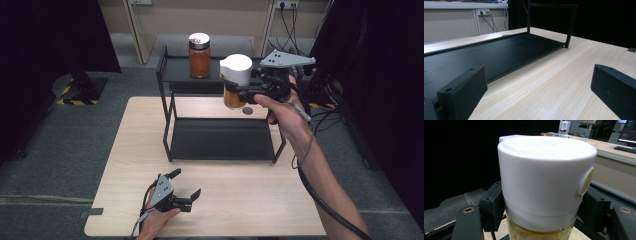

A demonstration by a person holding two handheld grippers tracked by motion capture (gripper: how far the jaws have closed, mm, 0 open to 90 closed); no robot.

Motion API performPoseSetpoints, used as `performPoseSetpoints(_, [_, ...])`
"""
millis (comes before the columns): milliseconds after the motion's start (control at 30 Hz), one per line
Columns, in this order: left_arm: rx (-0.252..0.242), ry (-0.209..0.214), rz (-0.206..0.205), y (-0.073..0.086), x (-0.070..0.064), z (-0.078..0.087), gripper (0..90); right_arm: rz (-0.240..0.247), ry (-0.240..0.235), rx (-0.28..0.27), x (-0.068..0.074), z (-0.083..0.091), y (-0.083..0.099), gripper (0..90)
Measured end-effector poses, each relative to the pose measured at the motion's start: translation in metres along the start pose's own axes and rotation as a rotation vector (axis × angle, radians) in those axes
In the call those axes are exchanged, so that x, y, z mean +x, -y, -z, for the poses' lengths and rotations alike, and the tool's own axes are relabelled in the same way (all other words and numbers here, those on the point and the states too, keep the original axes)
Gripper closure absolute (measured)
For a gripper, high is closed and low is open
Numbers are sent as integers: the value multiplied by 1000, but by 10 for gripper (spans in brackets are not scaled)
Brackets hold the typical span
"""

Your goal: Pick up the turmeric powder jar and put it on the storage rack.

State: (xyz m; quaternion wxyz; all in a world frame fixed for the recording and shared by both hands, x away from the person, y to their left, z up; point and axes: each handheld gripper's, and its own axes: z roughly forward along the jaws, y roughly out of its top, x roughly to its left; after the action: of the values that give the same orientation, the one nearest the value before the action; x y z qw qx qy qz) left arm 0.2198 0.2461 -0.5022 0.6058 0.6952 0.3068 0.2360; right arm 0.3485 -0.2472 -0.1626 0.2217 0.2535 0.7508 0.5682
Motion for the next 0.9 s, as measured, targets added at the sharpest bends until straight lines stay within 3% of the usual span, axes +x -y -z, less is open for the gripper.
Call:
performPoseSetpoints(400, [-2, 4, -2, 0, -1, 0, 3, -6, 22, 6, -3, -7, -22, 311])
performPoseSetpoints(900, [-3, 6, -6, 0, -1, 0, 3, -36, 106, 8, -14, -25, -40, 310])
